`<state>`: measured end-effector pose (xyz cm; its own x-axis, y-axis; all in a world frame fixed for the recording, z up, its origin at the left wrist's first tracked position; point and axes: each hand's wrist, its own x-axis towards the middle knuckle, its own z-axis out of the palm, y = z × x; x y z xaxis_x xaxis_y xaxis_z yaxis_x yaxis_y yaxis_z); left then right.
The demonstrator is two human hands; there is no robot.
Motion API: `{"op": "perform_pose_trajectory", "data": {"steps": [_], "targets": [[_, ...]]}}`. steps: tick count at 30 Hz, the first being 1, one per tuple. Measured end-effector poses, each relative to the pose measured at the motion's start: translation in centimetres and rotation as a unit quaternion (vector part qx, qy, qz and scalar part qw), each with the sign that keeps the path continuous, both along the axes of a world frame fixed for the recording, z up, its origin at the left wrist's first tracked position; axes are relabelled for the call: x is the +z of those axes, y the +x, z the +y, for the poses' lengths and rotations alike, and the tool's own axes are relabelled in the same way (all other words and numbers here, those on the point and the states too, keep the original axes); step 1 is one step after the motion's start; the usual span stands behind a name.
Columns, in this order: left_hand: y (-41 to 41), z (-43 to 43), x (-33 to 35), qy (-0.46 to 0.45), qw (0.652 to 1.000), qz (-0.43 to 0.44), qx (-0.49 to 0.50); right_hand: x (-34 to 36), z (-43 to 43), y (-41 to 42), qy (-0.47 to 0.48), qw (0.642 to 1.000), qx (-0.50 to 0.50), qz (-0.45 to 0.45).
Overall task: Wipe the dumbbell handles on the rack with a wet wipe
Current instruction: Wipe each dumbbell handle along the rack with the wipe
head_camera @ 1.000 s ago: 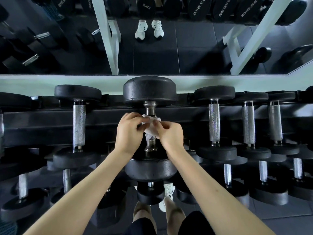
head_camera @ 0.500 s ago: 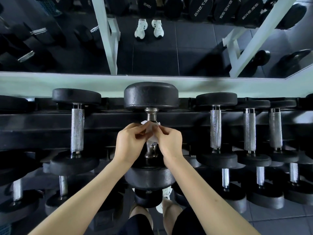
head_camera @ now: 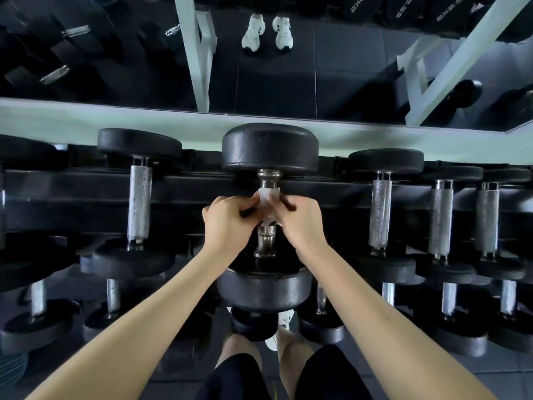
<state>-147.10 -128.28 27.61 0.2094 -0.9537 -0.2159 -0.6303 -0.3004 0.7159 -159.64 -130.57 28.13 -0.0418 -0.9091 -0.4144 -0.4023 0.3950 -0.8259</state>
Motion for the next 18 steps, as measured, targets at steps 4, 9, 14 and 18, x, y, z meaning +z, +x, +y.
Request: {"op": "perform_pose_trajectory", "data": {"steps": [4, 9, 14, 18], "targets": [[0.3, 0.5, 1.1, 0.09, 0.993, -0.067, -0.043, 0.0, 1.4, -1.0, 0.014, 0.998, 0.054, 0.027], [0.7, 0.6, 1.7, 0.137, 0.989, -0.029, -0.054, 0.2, 1.8, -0.6, 0.054, 0.998, 0.035, 0.007], [0.9, -0.1, 0.6, 0.115, 0.99, 0.084, 0.012, 1.0, -0.3, 0.1, 0.039, 0.999, -0.005, -0.012], [0.9, 0.4, 0.2, 0.125, 0.989, 0.078, -0.014, 0.3, 0.8, -0.4, 0.046, 0.998, 0.032, 0.025]]}}
